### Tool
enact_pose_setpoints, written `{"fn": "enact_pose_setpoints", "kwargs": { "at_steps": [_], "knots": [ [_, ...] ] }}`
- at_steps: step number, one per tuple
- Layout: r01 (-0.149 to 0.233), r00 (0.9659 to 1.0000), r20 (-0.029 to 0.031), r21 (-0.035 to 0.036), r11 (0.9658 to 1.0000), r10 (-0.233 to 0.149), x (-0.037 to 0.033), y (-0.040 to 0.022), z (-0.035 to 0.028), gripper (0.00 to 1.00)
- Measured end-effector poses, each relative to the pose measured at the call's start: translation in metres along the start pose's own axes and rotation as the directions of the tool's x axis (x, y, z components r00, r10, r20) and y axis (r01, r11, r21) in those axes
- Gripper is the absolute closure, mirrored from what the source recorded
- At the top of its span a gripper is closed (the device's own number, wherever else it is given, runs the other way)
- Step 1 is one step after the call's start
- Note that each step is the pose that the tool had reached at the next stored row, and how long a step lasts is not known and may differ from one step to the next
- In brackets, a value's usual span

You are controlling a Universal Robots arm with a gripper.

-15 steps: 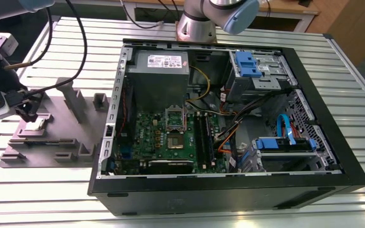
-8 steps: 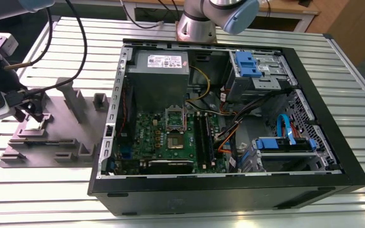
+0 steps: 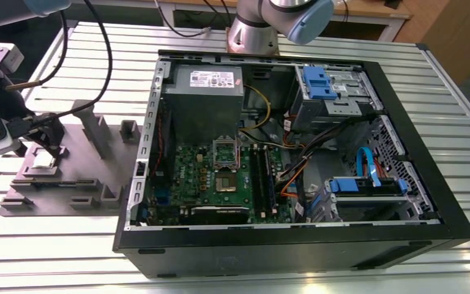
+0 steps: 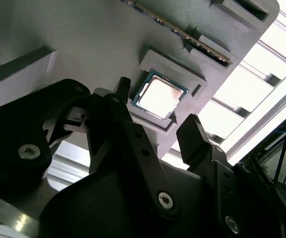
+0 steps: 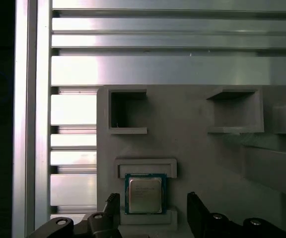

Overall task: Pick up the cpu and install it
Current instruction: 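Pick up the cpu and move it towards the insertion slot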

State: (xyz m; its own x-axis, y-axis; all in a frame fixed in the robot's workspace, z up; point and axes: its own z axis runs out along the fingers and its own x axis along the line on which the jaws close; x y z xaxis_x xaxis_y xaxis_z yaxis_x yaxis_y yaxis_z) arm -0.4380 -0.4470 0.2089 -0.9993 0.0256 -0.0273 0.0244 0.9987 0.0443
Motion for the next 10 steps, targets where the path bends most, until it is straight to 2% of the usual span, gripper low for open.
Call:
{"fn": "enact_pose_setpoints", "kwargs": {
  "at_steps": [10],
  "knots": [
    [0.0,1.0,0.0,0.0018,1.0,0.0,0.0001,-0.0001,0.0034,0.35]
  ]
}}
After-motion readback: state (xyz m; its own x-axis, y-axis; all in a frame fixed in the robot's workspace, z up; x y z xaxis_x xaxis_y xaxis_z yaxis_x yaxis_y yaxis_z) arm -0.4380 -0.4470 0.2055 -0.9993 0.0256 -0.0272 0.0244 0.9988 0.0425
